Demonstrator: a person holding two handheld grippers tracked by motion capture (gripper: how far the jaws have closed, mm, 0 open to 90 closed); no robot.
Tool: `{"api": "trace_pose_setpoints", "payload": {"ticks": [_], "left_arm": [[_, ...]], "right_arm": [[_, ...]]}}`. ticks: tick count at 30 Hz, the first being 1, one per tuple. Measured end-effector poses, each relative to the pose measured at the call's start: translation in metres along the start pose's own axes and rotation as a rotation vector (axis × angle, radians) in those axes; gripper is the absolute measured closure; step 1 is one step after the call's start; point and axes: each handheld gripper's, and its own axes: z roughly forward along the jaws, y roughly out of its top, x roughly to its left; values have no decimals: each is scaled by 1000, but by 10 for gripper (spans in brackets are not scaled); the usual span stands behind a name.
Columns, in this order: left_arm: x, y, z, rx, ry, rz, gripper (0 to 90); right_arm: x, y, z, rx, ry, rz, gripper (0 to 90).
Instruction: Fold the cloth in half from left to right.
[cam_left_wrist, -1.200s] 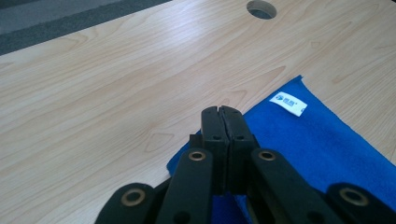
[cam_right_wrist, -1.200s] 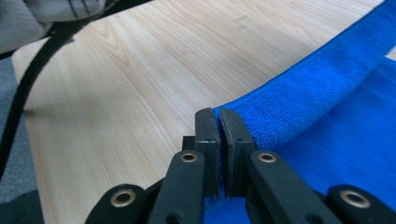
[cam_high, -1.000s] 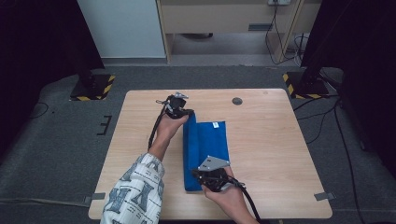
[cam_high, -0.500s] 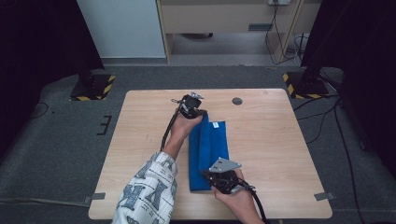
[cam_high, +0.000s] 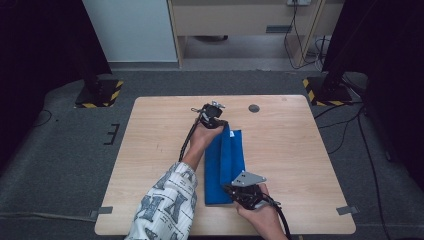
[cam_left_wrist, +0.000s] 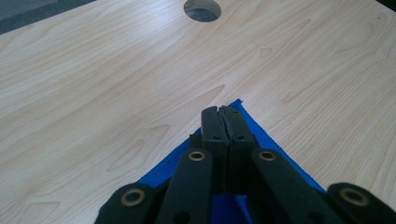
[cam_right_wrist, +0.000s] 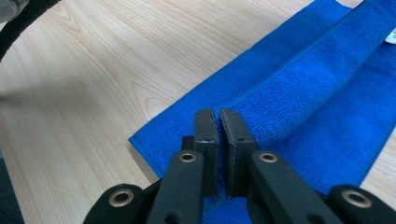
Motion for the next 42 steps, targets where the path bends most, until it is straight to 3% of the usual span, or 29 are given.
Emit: {"api": "trace_pose_setpoints", "payload": {"ticks": [4, 11, 17, 23, 33, 39, 42], "left_arm": [[-4, -1, 9, 28, 5, 7, 891], [-5, 1, 10, 10, 2, -7, 890], [-8, 2, 17, 4, -26, -47, 868], [-10, -1, 25, 26, -44, -43, 815], [-15, 1, 22, 4, -57, -31, 779], [-19, 3, 14, -8, -56, -7, 697], [-23, 1, 8, -10, -53, 27, 647]], "right_arm": [[-4, -4, 0, 5, -7, 15, 862], [-9, -7, -3, 7, -19, 19, 856], [-15, -10, -7, 16, -44, 27, 839], [-23, -19, -8, 71, -57, 58, 739], [-27, -20, -13, 84, -82, 86, 652], [-33, -24, -19, 114, -83, 141, 496], [-34, -25, -22, 104, -96, 133, 397]]}}
